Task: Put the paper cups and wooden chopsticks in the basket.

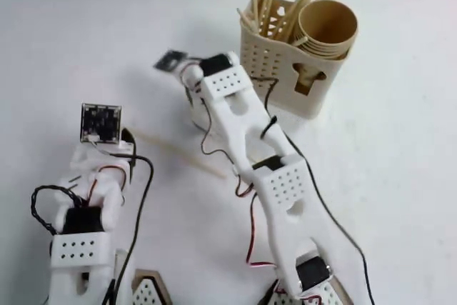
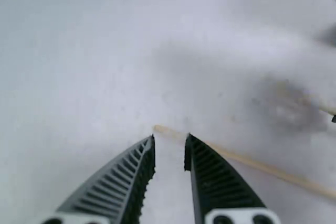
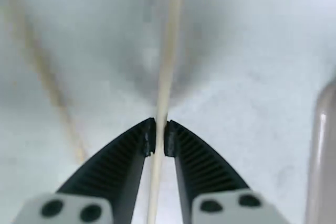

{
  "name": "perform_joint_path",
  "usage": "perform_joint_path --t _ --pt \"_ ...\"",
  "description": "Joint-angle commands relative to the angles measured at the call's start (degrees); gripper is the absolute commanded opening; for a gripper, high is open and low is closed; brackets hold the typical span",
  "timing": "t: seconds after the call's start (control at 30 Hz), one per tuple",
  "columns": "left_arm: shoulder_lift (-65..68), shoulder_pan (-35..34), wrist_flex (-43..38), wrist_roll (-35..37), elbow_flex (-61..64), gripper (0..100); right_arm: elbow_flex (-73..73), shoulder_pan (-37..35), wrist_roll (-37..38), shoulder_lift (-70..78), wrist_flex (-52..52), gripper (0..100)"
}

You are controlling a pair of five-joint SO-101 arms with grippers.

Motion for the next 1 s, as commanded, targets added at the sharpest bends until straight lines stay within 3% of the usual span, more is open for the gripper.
perform_joint_path --t 0.0,0.27,0.5,0.63,0.97 --pt "-1.1 -0.4 -1.5 0.1 -0.4 11 -10.7 -1.0 -4.0 -1.3 3.6 1.7" --pt "-1.1 -0.5 -1.5 0.1 -0.4 11 -22.0 -1.0 -16.0 -2.1 3.7 1.7" --pt "-1.1 -0.5 -1.5 0.1 -0.4 11 -22.8 -1.1 -16.7 -12.4 3.7 1.7" --pt "-1.1 -0.5 -1.5 0.1 -0.4 11 -22.9 -0.6 -20.8 -19.7 2.6 1.7" --pt "-1.1 -0.5 -1.5 0.0 -0.4 11 -22.9 4.6 -21.7 -34.7 -8.8 1.7"
